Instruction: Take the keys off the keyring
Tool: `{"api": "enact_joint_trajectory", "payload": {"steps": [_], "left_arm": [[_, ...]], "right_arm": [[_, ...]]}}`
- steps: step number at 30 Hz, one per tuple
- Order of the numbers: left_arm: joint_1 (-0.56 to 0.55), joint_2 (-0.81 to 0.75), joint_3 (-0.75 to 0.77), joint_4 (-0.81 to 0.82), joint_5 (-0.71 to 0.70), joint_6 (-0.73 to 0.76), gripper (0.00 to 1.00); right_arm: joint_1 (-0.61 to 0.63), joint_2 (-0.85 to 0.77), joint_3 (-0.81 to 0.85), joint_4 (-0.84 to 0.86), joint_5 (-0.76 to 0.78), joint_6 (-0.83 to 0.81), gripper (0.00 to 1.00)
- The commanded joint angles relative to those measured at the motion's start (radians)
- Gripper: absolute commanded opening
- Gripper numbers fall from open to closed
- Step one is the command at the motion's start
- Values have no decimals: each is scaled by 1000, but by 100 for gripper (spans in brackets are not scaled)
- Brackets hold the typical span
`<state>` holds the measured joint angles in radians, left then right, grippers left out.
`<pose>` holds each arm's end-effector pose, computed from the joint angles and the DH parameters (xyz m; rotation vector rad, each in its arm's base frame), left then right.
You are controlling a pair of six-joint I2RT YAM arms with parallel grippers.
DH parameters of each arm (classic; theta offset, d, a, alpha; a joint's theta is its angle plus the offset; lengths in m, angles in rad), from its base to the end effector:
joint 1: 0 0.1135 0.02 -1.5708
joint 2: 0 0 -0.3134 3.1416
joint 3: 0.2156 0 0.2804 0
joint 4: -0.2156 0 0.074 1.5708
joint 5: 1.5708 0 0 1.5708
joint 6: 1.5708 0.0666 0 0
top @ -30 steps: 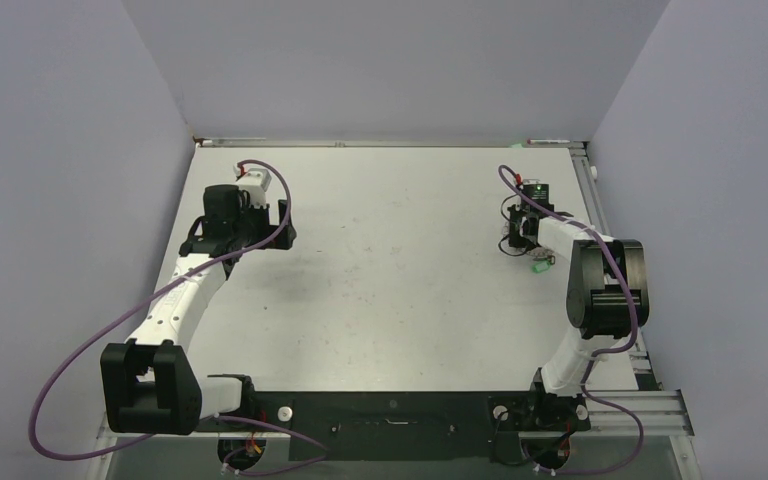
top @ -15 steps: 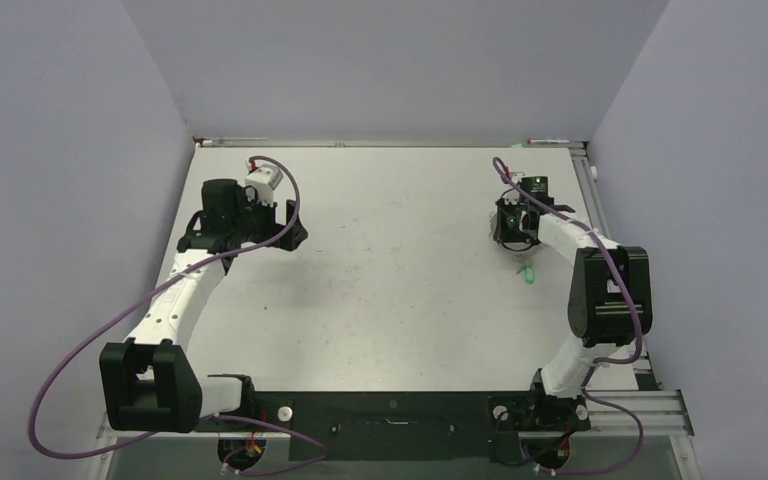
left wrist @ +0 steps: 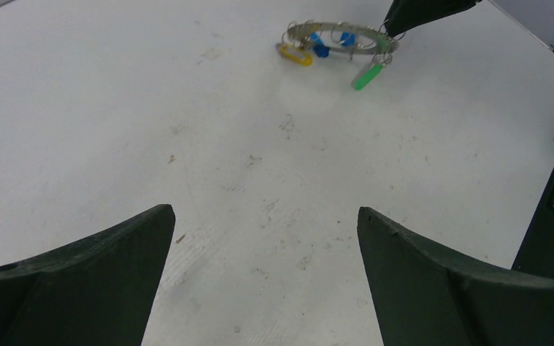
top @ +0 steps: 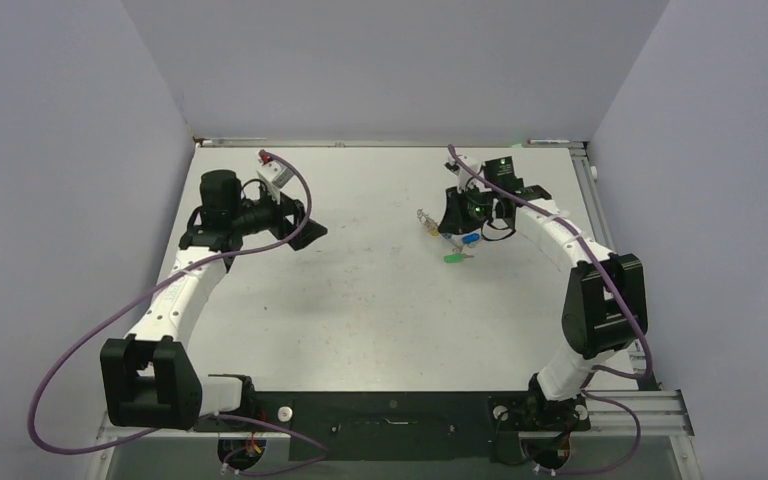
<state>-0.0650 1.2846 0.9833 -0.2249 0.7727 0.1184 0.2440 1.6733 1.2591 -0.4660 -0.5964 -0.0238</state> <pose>0.3124 -0.0669 0.3290 0.6387 1.9163 -0.7695 0.3880 0.1352 0.2704 -0.5829 2.3412 0.8274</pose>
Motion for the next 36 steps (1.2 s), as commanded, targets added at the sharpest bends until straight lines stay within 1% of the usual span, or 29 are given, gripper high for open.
{"api": "enact_joint_trajectory", "payload": {"steps": [1,5,8,11,14,15,19,22,27,29,33,36], "left_arm": [[-24,19,28,203,220,25,96],[-67,33,18,251,250,111,96],[-100,49,13,252,276,211,96],[-131,68,3,250,321,300,99],[-174,90,-15,251,321,393,100],[-191,97,-19,238,313,429,95],[-256,123,-44,244,254,529,90],[-269,137,-64,277,233,572,83],[-279,152,-88,287,245,616,79],[-297,153,-102,286,220,635,77],[-307,152,-124,321,212,615,69],[-308,153,-117,327,227,576,57]], "right_arm": [[58,-27,89,-58,-152,-76,5],[104,-25,115,-92,-216,-96,5],[137,-35,122,-97,-258,-100,5],[168,-47,128,-96,-285,-107,5],[188,-49,145,-113,-306,-121,5],[193,-48,154,-122,-313,-127,5],[211,-44,180,-150,-351,-149,5],[228,-52,190,-170,-376,-167,5],[258,-77,206,-204,-394,-195,5],[263,-86,213,-210,-406,-197,5],[273,-100,226,-231,-440,-217,5],[281,-110,233,-246,-451,-230,5]]}}
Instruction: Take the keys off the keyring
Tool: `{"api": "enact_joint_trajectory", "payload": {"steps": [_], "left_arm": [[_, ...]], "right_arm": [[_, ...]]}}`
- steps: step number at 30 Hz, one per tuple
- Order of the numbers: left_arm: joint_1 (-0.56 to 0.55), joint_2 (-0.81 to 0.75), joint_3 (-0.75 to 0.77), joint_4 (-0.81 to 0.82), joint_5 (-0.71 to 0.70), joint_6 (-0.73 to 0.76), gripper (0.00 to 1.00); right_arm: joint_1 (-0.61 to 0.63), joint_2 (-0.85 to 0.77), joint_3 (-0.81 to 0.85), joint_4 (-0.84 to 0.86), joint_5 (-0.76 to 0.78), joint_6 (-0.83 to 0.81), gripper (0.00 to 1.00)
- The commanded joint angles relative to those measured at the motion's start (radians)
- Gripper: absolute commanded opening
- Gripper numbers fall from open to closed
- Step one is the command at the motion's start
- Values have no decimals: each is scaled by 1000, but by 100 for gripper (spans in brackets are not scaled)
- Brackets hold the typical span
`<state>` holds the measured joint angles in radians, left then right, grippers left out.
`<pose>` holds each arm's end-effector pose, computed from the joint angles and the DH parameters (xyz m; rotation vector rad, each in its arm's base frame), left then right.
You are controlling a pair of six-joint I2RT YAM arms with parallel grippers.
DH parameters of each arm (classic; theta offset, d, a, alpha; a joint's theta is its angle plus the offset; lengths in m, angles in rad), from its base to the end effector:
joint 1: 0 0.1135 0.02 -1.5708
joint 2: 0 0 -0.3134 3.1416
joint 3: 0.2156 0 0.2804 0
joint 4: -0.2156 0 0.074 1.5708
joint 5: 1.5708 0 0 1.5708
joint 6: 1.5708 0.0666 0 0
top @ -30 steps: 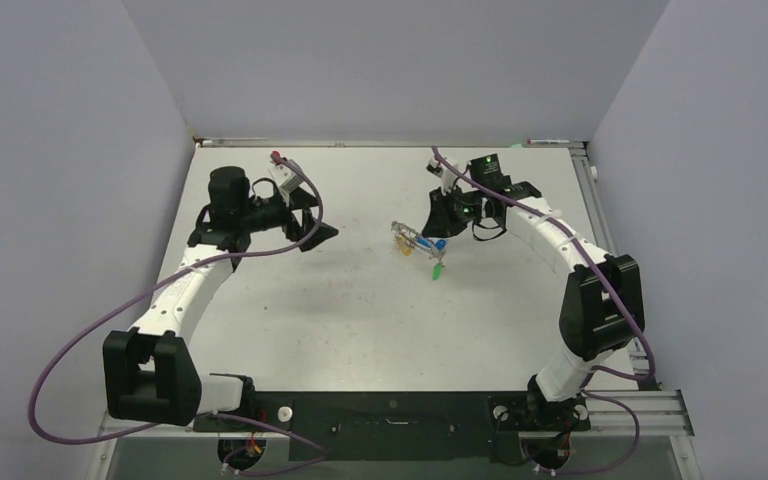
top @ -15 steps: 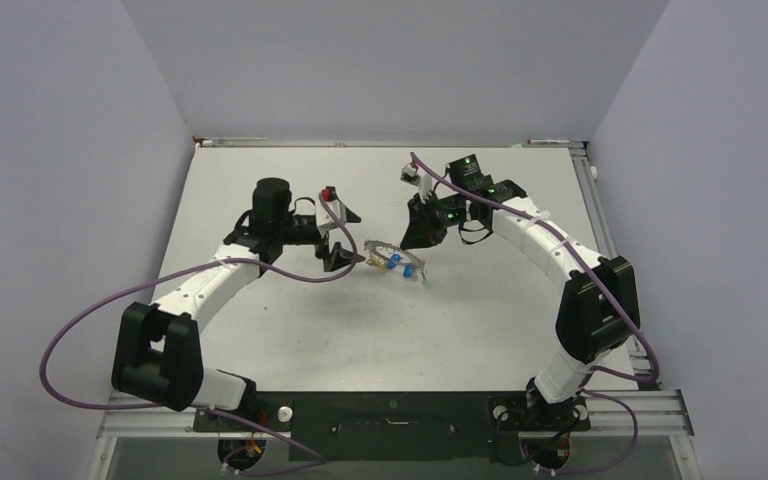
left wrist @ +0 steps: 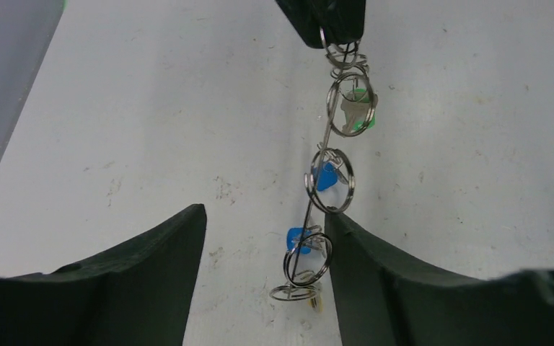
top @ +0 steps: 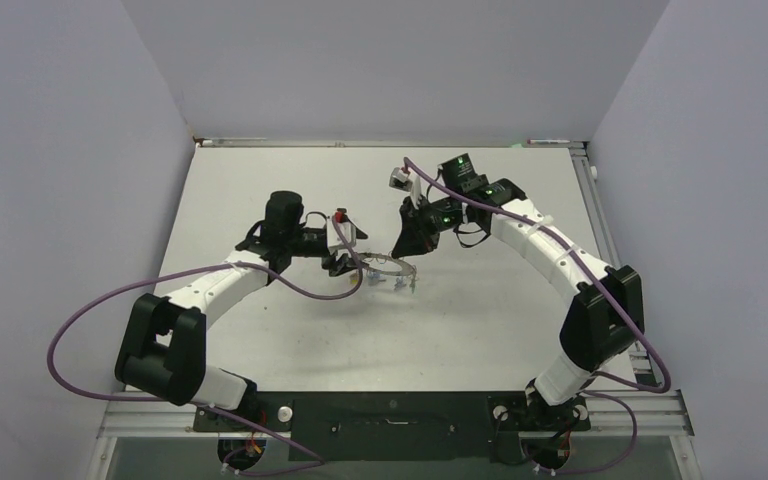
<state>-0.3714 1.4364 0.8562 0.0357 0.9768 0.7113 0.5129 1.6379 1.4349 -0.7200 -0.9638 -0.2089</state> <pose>0.2923 -0.1731 0.2665 1.4384 1.3095 -0.7983 0.3121 0.2385 0.3404 -1.2070 2.0380 1.3247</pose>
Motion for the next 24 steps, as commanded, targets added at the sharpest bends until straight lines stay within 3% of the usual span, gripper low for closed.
{"api": "enact_joint_trajectory", "payload": {"steps": [1,9,11,13,16,17,20,24], "left_arm": [[-1,-1,17,59,32,-30,52],[0,-24,122,-176,71,-96,0],[2,-32,140,-202,65,-145,0],[4,-36,163,-241,76,-192,0],[6,-46,188,-278,99,-252,0],[8,-48,194,-287,110,-276,0],[11,-50,224,-355,127,-289,0],[15,-44,274,-443,138,-295,0]], "right_arm": [[12,-79,59,7,-88,-47,5],[3,-110,19,58,-50,-33,7],[-12,-114,9,83,-25,-19,29],[-33,-115,5,97,-12,-19,66],[-56,-118,-10,122,-3,-31,93],[-60,-118,-14,126,-5,-44,99],[-53,-127,-27,125,-25,-116,90],[-25,-131,-34,123,-29,-201,93]]}}
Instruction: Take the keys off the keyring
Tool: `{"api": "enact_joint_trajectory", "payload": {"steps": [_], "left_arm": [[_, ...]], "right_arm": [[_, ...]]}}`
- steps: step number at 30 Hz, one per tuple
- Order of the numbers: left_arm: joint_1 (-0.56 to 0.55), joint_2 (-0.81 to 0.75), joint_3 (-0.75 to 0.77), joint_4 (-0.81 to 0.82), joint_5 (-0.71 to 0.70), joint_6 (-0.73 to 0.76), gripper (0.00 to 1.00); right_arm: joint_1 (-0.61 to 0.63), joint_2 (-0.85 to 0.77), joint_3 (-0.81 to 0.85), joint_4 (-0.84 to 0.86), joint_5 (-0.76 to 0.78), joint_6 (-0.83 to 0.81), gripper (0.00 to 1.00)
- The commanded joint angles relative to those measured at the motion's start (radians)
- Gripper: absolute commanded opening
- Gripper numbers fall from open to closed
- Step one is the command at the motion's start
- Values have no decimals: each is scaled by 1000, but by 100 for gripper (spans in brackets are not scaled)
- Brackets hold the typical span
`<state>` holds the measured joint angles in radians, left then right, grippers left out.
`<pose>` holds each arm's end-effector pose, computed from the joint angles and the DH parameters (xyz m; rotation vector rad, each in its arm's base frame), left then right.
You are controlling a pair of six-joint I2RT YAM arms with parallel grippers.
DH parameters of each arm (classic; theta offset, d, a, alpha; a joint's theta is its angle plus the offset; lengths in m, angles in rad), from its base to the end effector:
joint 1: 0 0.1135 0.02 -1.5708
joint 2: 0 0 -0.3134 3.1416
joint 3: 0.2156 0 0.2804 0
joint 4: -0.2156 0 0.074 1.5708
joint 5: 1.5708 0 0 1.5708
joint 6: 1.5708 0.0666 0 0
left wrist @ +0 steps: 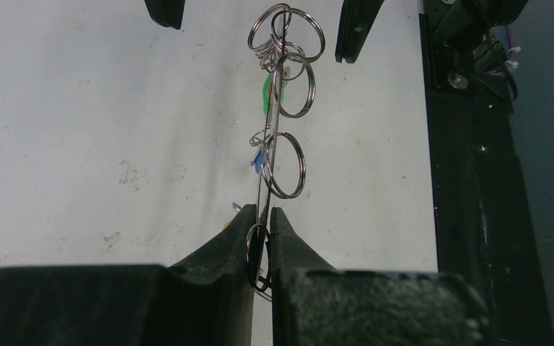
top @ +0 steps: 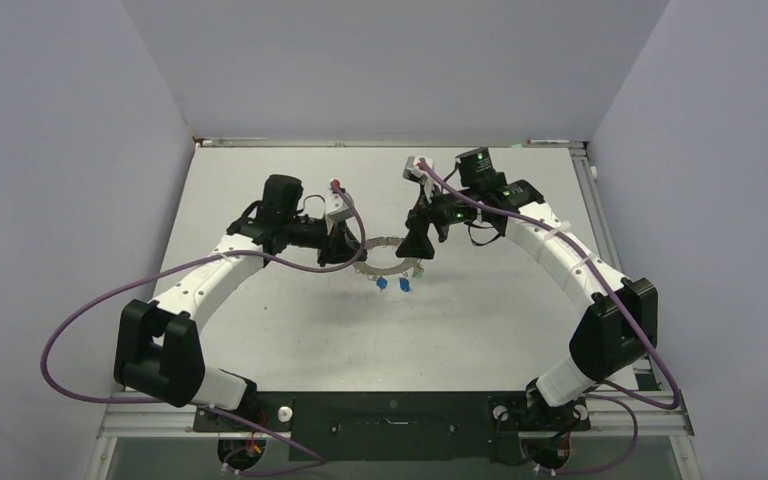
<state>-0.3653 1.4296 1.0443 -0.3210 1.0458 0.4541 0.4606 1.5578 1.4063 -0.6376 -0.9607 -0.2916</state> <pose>0.2913 -0.1731 0.3067 1.2886 1.6277 -1.1143 0.3114 0.2155 0.3652 -1.2337 1.8522 1.2054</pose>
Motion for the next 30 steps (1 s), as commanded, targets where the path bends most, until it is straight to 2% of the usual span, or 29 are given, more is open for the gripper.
{"api": "enact_joint_trajectory", "payload": {"steps": [1,3,8,13,19,23,24,26,27,30], "left_arm": [[10,-33,96,-103,71,-42,0],[13,-25,123,-141,73,-62,0],[33,1,172,-204,138,-77,0],[52,2,168,-146,200,-157,0],[53,13,183,-118,197,-236,0],[64,19,190,-83,211,-296,0],[70,15,181,-42,216,-330,1],[87,-1,145,89,225,-433,10],[97,-18,121,170,230,-511,15],[126,-60,35,456,229,-713,38]], "right_arm": [[33,-50,-8,37,-36,-133,95],[44,-51,-13,27,-48,-165,100],[68,-56,-41,10,-69,-217,83],[83,-62,-81,84,-117,-146,70],[95,-43,-73,157,-158,-40,48],[95,-40,-73,198,-163,26,27],[95,-40,-69,204,-154,38,20],[94,-40,-65,217,-146,65,9],[93,-40,-62,221,-145,77,6],[89,-40,-52,240,-145,119,5]]}}
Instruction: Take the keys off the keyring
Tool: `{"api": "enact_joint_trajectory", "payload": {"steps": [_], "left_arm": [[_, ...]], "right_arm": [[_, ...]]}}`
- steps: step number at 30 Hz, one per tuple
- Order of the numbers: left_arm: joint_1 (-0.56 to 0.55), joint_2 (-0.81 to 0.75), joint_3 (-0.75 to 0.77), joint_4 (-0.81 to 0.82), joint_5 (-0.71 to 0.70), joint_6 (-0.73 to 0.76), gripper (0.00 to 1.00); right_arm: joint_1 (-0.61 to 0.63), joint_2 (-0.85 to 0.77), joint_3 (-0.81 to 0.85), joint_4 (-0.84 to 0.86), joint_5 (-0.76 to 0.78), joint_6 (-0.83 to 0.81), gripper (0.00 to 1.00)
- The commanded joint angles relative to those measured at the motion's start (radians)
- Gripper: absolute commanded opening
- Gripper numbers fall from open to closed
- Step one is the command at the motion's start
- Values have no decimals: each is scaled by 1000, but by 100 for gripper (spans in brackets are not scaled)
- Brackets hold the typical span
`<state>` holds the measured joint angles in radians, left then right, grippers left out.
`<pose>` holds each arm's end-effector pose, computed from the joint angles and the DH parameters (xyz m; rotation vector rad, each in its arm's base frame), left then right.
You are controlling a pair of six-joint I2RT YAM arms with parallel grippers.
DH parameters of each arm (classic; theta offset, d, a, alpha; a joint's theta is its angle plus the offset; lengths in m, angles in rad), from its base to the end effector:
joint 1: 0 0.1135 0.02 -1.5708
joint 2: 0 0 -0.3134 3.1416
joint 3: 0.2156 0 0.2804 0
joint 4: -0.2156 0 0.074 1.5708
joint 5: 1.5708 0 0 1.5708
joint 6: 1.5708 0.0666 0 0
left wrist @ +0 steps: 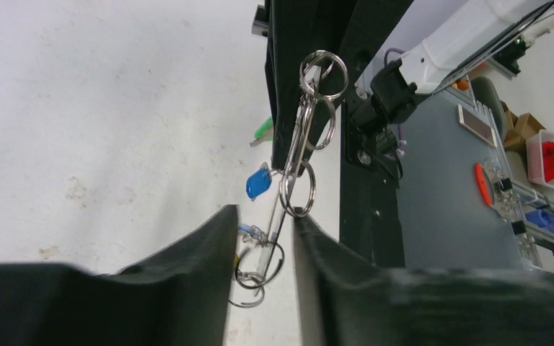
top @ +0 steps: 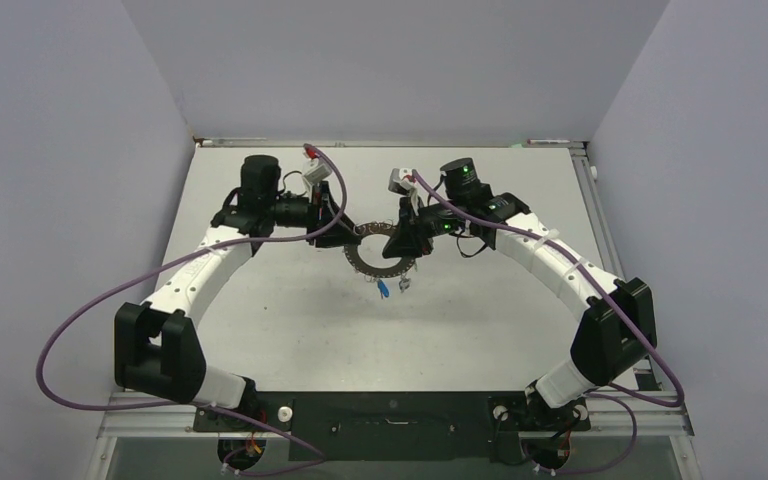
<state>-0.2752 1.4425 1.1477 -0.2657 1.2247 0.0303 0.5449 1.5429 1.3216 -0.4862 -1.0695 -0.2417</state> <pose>0.3114 -0.1530 0.3508 1.0033 1.7391 -1.4312 0.2880 0.2429 0.3563 -1.3270 1.7112 1.3685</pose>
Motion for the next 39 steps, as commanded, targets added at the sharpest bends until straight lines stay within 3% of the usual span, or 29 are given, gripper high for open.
{"api": "enact_joint_trajectory", "payload": {"steps": [1,7,10,15,25,39], "left_arm": [[46,-83,-87,475,43,-347,47],[138,-108,-163,752,44,-592,73],[182,-112,-212,810,50,-618,78],[221,-132,-339,1002,49,-694,80],[202,-109,-521,1324,56,-711,81],[91,-24,-542,1353,20,-596,81]], "right_arm": [[1,-27,38,92,-40,80,5],[-13,-31,61,117,-45,134,5],[-25,-34,70,147,-43,187,5],[-36,-41,89,176,-49,240,5],[-39,-37,130,179,-65,272,5],[-37,-35,165,173,-96,295,5]]}}
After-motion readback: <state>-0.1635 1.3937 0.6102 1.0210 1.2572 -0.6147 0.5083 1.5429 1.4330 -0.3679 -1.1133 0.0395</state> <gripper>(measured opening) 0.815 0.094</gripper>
